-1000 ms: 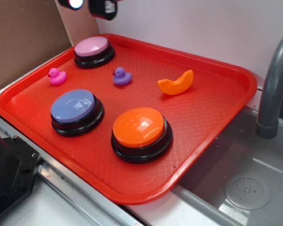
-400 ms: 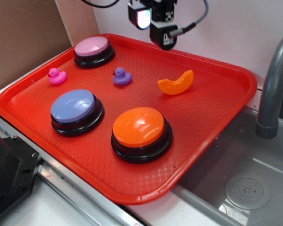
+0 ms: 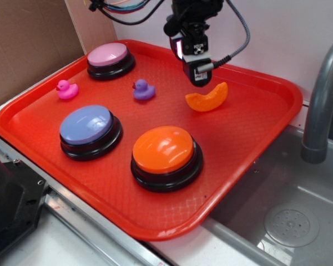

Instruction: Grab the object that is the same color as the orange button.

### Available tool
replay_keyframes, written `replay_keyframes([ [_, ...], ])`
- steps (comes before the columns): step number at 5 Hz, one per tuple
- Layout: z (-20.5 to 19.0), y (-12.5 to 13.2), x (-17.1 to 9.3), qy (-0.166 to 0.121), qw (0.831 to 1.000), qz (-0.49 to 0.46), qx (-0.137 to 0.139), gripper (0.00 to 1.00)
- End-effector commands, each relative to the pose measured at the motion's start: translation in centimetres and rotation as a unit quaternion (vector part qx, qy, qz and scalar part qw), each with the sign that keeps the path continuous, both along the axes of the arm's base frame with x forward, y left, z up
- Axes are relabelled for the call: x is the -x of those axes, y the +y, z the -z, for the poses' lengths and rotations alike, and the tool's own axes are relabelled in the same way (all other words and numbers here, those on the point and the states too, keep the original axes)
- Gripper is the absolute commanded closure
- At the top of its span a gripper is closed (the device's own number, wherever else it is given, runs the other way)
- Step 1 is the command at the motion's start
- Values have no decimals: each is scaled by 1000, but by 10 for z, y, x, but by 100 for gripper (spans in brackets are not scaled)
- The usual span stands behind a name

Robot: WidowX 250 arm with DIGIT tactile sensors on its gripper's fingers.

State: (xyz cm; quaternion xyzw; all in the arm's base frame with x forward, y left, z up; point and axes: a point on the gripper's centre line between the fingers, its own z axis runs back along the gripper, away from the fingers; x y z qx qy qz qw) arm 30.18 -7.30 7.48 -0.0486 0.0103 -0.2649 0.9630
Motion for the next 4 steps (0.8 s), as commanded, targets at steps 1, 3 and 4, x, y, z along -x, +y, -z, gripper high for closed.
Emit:
replay_keyframes([
  [1, 18, -9, -6, -10, 999, 31, 8, 0],
  [3, 35, -19, -7, 11, 998, 45, -40, 2],
  [4, 38, -21, -5, 12, 998, 38, -45, 100],
])
